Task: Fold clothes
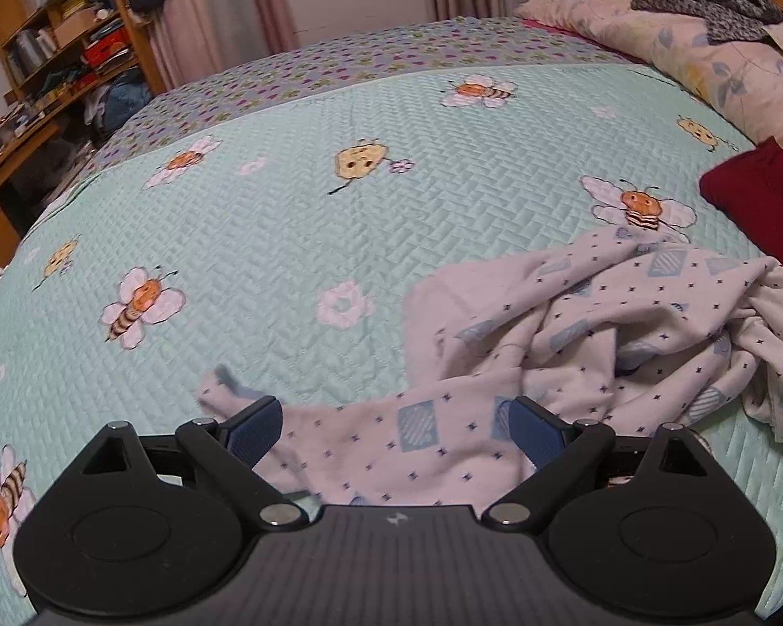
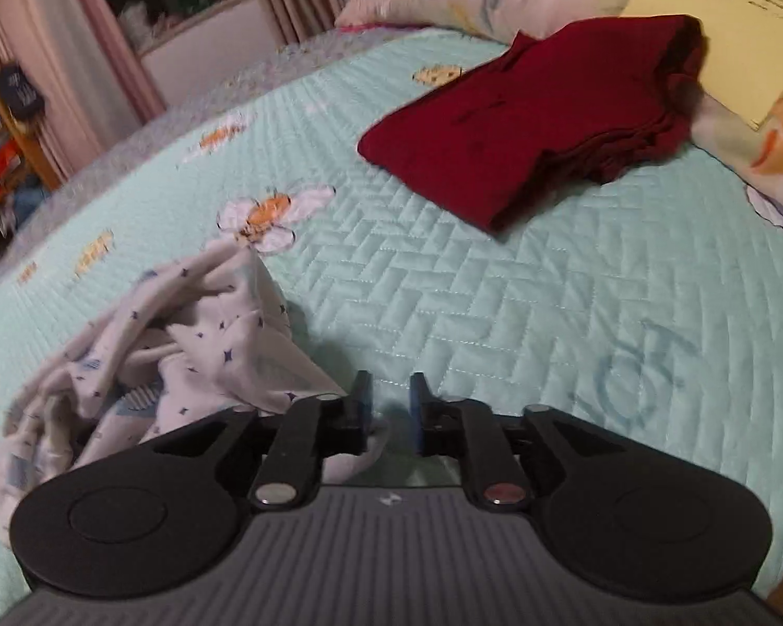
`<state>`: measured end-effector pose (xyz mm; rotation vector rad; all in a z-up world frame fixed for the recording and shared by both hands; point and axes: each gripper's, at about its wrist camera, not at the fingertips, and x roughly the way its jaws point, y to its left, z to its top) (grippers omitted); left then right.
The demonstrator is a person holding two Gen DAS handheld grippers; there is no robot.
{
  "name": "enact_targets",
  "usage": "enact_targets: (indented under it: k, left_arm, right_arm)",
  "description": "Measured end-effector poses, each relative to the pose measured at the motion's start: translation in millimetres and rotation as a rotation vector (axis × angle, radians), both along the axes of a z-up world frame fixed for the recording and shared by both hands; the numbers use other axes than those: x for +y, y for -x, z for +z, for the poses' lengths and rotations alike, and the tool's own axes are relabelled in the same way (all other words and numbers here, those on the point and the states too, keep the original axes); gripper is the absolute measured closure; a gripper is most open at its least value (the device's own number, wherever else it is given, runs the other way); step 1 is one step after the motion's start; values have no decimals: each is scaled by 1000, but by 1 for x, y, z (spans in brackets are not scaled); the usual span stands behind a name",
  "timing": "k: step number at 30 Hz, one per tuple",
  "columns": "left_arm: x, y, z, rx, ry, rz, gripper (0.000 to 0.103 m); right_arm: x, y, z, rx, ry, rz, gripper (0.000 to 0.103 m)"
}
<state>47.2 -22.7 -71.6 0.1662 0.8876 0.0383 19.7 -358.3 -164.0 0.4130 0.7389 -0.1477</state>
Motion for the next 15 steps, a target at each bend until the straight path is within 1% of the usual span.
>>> enact_targets:
  k: [1, 2, 6, 8, 9, 10, 12, 13, 14, 15]
  left_arm:
    - [-3, -4, -2, -2, 15, -17, 5]
    - [-4, -9, -6, -6, 47, -37, 3]
    - [-10, -25, -24, -30, 201, -105, 4]
    - [-10, -31, -30, -30, 292, -116, 5]
    - [-11, -33, -32, -33, 322, -119, 5]
    - [-15, -36, -34, -37, 312, -118, 5]
    - [-22, -41, -38, -45, 288, -114, 5]
    - [-27, -43, -42, -49, 243, -117, 5]
    - [-32, -45, -46, -51, 197, -119, 10]
    - [-35, -50, -51, -32, 152, -120, 24]
  right_arm:
    - [-1, 4, 4, -13, 3, -7, 73]
    - [-2, 7, 9, -25, 7, -14, 67]
    - [-8, 16, 26, -68, -15, -7, 66]
    - [-11, 20, 32, -83, -24, -3, 65]
    - [-13, 22, 34, -90, -29, -7, 62]
    - [-14, 25, 35, -93, -34, -12, 61]
    - [-16, 29, 36, -94, -37, -19, 53]
    - [-16, 30, 36, -94, -36, -21, 53]
    - [-17, 32, 35, -93, -36, -24, 53]
    - [-17, 34, 35, -93, -35, -26, 53]
